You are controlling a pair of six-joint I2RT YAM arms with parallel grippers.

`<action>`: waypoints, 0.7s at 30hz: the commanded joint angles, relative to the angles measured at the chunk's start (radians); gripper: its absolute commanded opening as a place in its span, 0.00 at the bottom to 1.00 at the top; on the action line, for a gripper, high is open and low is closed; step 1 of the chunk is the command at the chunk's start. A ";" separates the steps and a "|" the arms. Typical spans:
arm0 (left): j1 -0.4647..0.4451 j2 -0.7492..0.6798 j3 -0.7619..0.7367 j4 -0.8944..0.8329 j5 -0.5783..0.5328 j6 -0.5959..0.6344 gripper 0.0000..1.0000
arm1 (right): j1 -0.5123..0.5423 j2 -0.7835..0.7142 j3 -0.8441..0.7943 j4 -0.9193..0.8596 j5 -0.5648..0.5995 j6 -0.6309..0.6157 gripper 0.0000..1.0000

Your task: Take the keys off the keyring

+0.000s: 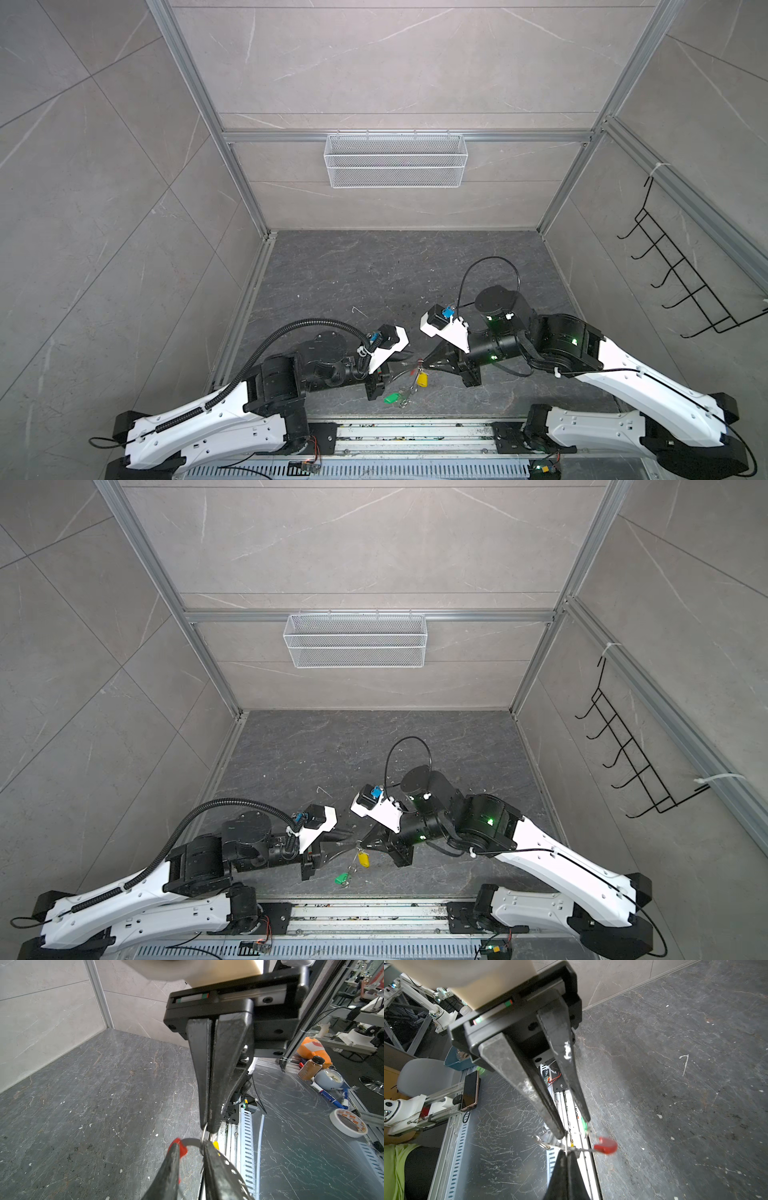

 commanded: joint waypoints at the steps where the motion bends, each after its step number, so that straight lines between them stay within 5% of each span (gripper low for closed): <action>1: 0.005 0.004 0.040 0.029 0.065 0.020 0.20 | 0.004 0.001 0.042 -0.015 -0.024 -0.022 0.00; 11: 0.008 0.019 0.041 0.038 0.128 0.014 0.00 | 0.003 0.002 0.040 -0.005 -0.016 -0.012 0.00; 20: 0.007 -0.008 -0.037 0.218 0.093 -0.034 0.00 | 0.003 -0.022 -0.008 0.093 0.028 0.044 0.00; 21: 0.008 -0.015 -0.051 0.250 0.075 -0.044 0.00 | 0.003 -0.034 -0.021 0.112 0.049 0.057 0.07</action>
